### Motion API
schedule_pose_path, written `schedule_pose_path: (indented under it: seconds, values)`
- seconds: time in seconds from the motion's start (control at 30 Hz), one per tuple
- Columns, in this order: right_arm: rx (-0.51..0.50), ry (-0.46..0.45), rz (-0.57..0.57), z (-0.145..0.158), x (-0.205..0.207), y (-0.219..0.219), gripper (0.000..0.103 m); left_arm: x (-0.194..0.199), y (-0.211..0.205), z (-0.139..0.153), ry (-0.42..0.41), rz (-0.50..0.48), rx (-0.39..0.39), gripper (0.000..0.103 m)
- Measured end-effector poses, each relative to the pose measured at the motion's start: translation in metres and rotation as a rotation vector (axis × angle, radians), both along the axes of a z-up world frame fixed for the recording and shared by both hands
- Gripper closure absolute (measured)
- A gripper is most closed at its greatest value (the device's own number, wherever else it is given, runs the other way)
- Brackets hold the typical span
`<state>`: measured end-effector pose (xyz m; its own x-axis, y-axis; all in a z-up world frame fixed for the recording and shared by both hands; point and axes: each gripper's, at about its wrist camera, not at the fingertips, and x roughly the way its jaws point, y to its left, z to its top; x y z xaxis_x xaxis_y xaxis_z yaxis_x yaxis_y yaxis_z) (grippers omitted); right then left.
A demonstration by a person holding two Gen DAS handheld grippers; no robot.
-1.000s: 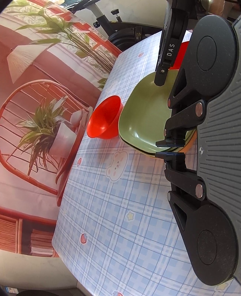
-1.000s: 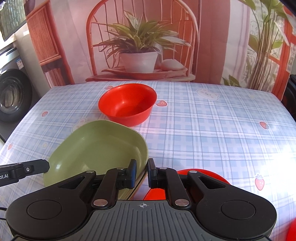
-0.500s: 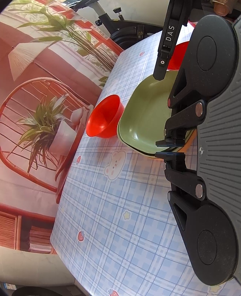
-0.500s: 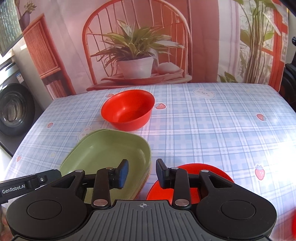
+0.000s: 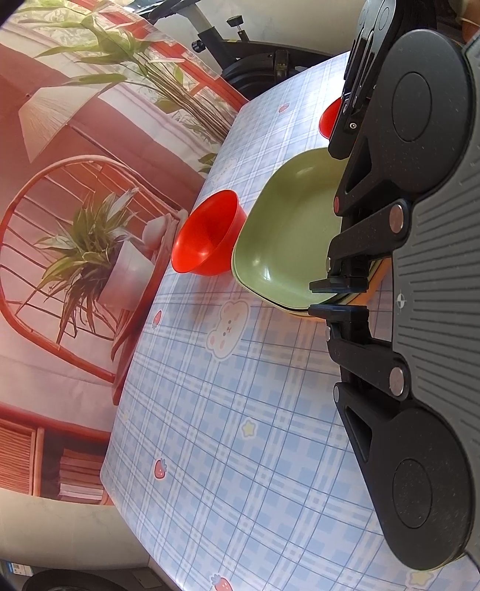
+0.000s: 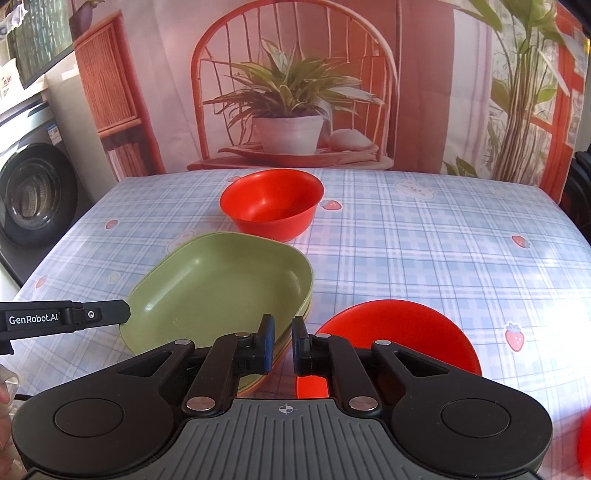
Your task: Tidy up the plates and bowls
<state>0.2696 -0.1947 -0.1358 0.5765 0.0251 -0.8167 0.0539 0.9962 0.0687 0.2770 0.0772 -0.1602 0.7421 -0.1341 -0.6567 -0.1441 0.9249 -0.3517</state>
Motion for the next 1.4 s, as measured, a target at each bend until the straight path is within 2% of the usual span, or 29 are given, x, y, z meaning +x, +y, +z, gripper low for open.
schedule_pose_path:
  seconds: [0.4, 0.53, 0.67, 0.73, 0.8, 0.83, 0.87, 1.07, 1.2, 1.3, 1.4]
  values:
    - [-0.01, -0.007, -0.013, -0.003, -0.003, 0.004, 0.094, 0.0, -0.001, 0.0, 0.003, 0.004, 0.01, 0.097]
    - [-0.044, 0.016, -0.001, -0.01, -0.002, 0.01, 0.094, 0.003, -0.002, 0.001, 0.014, -0.008, 0.024, 0.097]
    - [0.013, 0.044, -0.048, -0.006, 0.003, 0.002, 0.094, 0.006, 0.002, 0.004, 0.049, -0.023, 0.007, 0.097]
    - [0.06, 0.044, -0.057, 0.004, 0.008, -0.004, 0.093, 0.006, 0.003, 0.014, 0.045, -0.028, 0.021, 0.094]
    - [0.038, 0.001, -0.043, 0.019, 0.01, -0.006, 0.089, 0.005, 0.003, 0.029, 0.013, -0.031, 0.06, 0.08]
    - [0.024, -0.014, -0.03, 0.027, 0.013, -0.007, 0.083, 0.005, 0.002, 0.036, -0.001, -0.035, 0.078, 0.076]
    - [0.017, -0.022, -0.022, 0.032, 0.014, -0.007, 0.082, 0.006, 0.003, 0.043, -0.012, -0.04, 0.087, 0.071]
    - [-0.051, -0.093, 0.002, 0.073, 0.024, -0.023, 0.082, 0.014, 0.002, 0.099, -0.126, -0.079, 0.16, 0.07]
    - [0.017, -0.094, -0.062, 0.084, 0.036, -0.045, 0.082, 0.028, -0.004, 0.124, -0.157, -0.127, 0.197, 0.07]
    - [0.011, -0.098, -0.084, 0.083, 0.041, -0.051, 0.082, 0.037, -0.01, 0.131, -0.169, -0.163, 0.207, 0.067]
    - [0.043, -0.068, -0.102, 0.075, 0.049, -0.055, 0.082, 0.054, -0.014, 0.128, -0.147, -0.202, 0.197, 0.067]
